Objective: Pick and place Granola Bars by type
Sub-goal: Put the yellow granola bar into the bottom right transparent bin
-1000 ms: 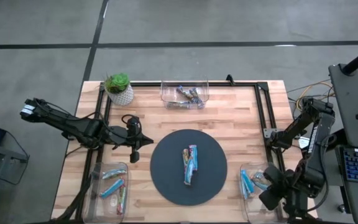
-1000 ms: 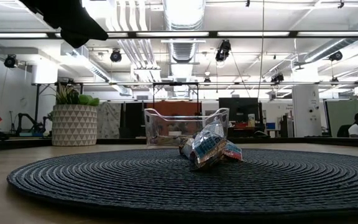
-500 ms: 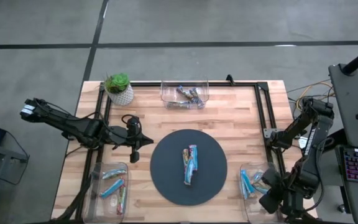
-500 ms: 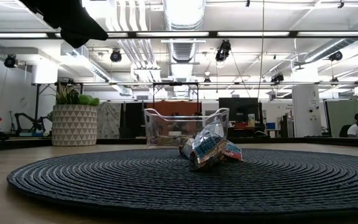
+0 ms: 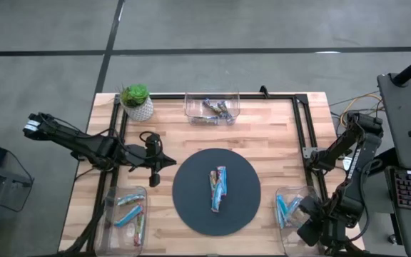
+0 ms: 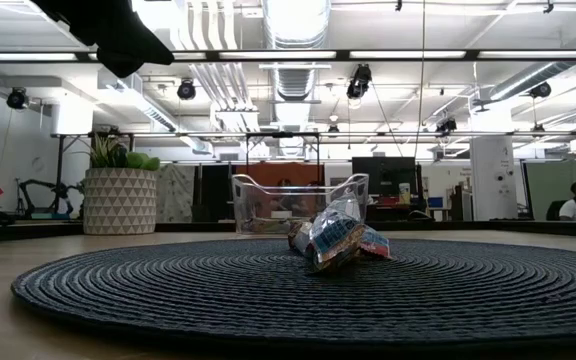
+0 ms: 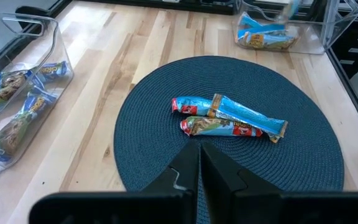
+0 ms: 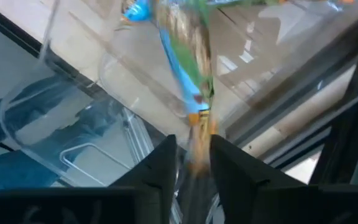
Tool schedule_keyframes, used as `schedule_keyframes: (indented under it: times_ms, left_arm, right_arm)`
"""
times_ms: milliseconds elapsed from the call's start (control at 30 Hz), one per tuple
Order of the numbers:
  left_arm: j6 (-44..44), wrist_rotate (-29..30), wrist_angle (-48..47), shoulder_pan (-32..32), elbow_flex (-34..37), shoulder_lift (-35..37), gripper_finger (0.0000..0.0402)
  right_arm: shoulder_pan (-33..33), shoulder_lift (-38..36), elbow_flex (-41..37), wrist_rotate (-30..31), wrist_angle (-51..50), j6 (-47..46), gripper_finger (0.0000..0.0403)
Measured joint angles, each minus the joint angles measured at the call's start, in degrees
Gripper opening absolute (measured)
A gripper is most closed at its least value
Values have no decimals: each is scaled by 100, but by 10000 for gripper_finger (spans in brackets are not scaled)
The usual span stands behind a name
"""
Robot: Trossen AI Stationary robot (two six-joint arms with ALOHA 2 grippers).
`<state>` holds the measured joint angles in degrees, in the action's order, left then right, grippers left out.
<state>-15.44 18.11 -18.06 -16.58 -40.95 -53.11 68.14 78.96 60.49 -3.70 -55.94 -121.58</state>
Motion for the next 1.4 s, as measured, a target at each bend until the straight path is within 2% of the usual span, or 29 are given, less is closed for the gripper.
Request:
schedule_keyframes:
  times_ms: [200,300,467,633,867,1133,1400]
  left_arm:
    - [-223,0,1,0,0,-1,0]
    - [-399,0,4,0,0,-1,0]
    - [-858,28,185,2,0,-1,0]
    - [-1200,494,779,19,0,-4,10]
    - [-1158,492,1217,37,0,-132,75]
    - [-1263,492,1873,44,-35,-727,160]
    - [-906,492,1756,165,-928,-1680,211]
  right_arm:
    - [0,0,-52,-109,-1,-69,162]
    - [-9,0,-52,-94,0,86,188]
    - [-15,0,-59,-83,-87,177,202]
    - [-17,-4,-74,-76,-86,179,203]
    - [-17,-4,-76,37,-88,175,203]
    - [-120,-4,-90,391,-90,237,203]
    - [-313,-4,-143,395,-110,669,203]
